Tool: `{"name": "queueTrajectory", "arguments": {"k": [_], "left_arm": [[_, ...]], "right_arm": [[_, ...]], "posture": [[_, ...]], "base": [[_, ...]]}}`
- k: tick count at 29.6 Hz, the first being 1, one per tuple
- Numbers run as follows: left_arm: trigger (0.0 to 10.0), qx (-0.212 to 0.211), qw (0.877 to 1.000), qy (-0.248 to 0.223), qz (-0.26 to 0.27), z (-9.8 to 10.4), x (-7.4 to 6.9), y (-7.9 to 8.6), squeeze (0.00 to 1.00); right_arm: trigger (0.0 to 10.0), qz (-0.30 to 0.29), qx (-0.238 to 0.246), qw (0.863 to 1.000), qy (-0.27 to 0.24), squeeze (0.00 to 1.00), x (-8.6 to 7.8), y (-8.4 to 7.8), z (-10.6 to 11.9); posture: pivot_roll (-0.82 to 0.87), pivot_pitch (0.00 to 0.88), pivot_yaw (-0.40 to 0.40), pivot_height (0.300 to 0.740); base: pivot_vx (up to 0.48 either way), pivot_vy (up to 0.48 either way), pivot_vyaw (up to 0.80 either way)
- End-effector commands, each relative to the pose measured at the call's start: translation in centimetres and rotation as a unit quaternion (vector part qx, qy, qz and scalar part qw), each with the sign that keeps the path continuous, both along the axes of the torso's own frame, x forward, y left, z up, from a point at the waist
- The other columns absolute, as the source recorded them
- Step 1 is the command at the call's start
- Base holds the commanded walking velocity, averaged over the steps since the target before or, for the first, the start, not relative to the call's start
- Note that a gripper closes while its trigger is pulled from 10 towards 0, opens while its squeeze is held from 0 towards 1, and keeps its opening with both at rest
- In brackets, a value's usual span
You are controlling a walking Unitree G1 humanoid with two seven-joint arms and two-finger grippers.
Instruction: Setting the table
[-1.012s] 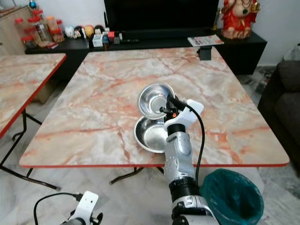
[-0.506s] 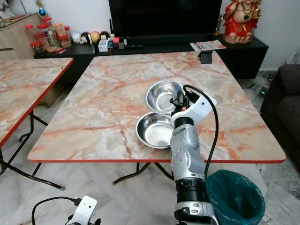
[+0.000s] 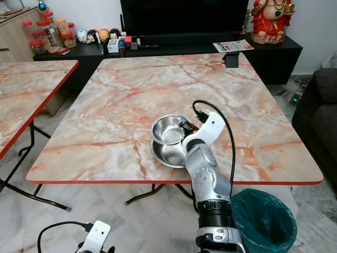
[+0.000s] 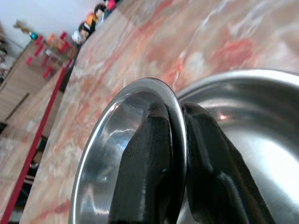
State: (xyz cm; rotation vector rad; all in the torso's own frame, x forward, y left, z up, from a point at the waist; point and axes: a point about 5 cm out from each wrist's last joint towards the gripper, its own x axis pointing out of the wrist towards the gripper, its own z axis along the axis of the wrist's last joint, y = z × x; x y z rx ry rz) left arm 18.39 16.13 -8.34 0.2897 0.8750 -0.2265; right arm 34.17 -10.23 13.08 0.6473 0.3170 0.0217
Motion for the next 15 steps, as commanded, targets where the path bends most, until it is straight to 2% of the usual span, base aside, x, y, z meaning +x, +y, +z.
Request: {"name": "queueTrajectory", "arguments": {"k": [1,6,15], "left_arm": [[10.0,0.004,1.0,0.005,0.004,-0.1,-0.1,0.3,0.0],[10.0,0.002,1.0,0.006,0.004,-0.1,-0.1,0.3,0.0],[10.0,0.0,1.0,0.006,0.0,0.0,0.0,0.2,0.0]], "right_arm": [[10.0,0.004,0.002,1.0,0.005,0.0,-0.1,0.5,0.0],[10.0,-0.012,-0.01,1.0,0.006,0.0,-0.1,-0.3,0.7],[10.0,-0.008,-0.016,1.0,-0.002,0.0,-0.6,-0.7,1.8]], "posture": [[0.0,0.0,0.047,0.74],[0.0,0.0,0.047,0.74],[-0.02,0.0,0.052,0.74]], "base": [[0.0,0.0,0.0],[0.0,0.0,0.0],[0.0,0.0,0.0]]}}
